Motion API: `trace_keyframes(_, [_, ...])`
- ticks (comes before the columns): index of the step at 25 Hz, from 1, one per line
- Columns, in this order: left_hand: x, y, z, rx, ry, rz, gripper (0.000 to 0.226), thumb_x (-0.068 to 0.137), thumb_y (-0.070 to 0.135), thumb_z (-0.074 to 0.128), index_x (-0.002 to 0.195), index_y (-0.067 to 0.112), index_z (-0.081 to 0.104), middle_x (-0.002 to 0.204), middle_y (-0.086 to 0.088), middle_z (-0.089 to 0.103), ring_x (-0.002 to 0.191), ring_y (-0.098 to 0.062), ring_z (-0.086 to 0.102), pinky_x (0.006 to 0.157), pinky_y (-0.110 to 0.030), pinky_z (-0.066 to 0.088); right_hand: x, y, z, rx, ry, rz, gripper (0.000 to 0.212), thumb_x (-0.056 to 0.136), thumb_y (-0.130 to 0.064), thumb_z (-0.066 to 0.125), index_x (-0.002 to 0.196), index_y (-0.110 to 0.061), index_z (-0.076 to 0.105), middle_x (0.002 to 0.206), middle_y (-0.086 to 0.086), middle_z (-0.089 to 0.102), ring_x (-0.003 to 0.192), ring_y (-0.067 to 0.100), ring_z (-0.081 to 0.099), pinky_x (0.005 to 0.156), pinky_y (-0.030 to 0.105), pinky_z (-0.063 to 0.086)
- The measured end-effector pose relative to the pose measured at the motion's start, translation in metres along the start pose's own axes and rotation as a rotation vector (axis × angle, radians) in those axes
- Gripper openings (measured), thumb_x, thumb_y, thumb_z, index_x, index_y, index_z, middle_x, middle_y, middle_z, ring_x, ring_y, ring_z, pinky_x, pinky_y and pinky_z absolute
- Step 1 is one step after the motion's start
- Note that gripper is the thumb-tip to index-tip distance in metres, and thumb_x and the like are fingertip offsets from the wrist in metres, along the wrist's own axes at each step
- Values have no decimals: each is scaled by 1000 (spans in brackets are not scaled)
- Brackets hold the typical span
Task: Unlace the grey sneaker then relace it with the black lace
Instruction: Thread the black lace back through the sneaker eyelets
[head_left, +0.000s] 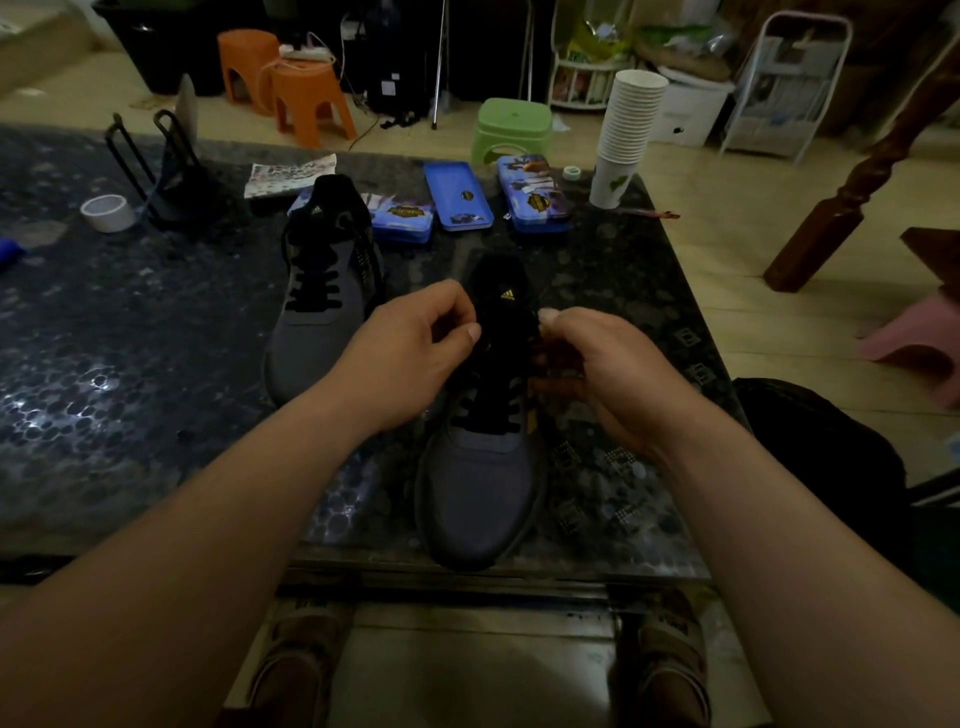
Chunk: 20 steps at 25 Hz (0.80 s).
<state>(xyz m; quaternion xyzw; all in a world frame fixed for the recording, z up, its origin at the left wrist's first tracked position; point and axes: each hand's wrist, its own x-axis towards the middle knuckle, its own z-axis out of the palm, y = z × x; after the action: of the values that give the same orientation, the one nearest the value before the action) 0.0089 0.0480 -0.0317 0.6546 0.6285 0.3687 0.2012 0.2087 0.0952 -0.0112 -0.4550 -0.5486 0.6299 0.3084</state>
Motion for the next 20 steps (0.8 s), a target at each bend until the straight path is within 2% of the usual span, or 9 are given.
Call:
trace_keyframes(1, [0, 1, -1, -2, 0, 0, 14, 100, 24, 64, 87, 26, 58, 75, 9, 59, 68, -4, 51, 66, -27, 44, 0, 2, -1, -85, -13, -30, 17, 103, -25, 60, 100, -9, 66, 86, 4, 65, 79, 14, 65, 76, 33, 58])
trace_keyframes(3, [-1, 2, -1, 5, 10, 0, 15, 100, 25, 64, 87, 26, 57, 74, 8, 58, 68, -6, 50, 66, -30, 45, 0, 4, 0, -156, -10, -68, 15, 101, -21, 63, 90, -11, 65, 82, 4, 65, 72, 11, 65, 70, 29, 57])
trace_keyframes(5, [-2, 3, -1, -14, 10, -19, 15, 102, 26, 62, 88, 24, 56, 74, 6, 57, 66, -6, 48, 64, -27, 43, 3, 5, 1, 31, 59, -24, 19, 103, -14, 56, 86, -12, 62, 81, 5, 64, 69, 11, 65, 64, 27, 55])
trace_keyframes(7, [-5, 5, 1, -47, -1, -72, 16, 102, 29, 61, 91, 20, 54, 75, 5, 55, 65, -6, 47, 62, -25, 41, 4, 6, 1, 145, 132, 26, 14, 102, -9, 52, 92, -9, 61, 86, 8, 64, 75, 17, 65, 68, 32, 56])
trace_keyframes(9, [-8, 5, 5, -10, -16, -136, 22, 99, 36, 64, 93, 18, 53, 78, 3, 57, 68, -9, 50, 61, -28, 41, 4, 14, 1, -34, 130, 25, 6, 98, -6, 57, 101, -4, 61, 90, 11, 65, 80, 23, 65, 73, 41, 58])
trace_keyframes(11, [-9, 5, 8, 53, -18, -156, 29, 97, 44, 65, 93, 19, 52, 81, 2, 58, 71, -12, 53, 62, -31, 41, 4, 20, 3, -173, 105, -6, 21, 90, -10, 68, 108, -2, 62, 94, 13, 67, 83, 27, 66, 78, 49, 57])
trace_keyframes(15, [-7, 7, 8, 120, 15, -26, 22, 99, 42, 61, 89, 28, 48, 85, 4, 53, 76, -14, 52, 68, -37, 46, 3, 21, 6, -278, 131, -61, 33, 77, -26, 79, 102, -12, 62, 94, 11, 72, 83, 24, 69, 78, 47, 57])
trace_keyframes(18, [-8, 9, 8, 154, 16, 41, 15, 100, 38, 57, 90, 31, 49, 88, 5, 51, 81, -14, 52, 71, -38, 47, 4, 25, 3, -298, 130, -83, 27, 82, -23, 80, 99, -13, 61, 89, 3, 70, 81, 18, 67, 75, 42, 56])
trace_keyframes(20, [-9, 10, 4, 156, 24, 67, 16, 102, 34, 55, 89, 27, 48, 84, 4, 51, 80, -17, 53, 68, -38, 44, 6, 26, 2, -310, 125, -95, 25, 83, -23, 81, 96, -15, 61, 86, 1, 69, 78, 16, 66, 74, 42, 55])
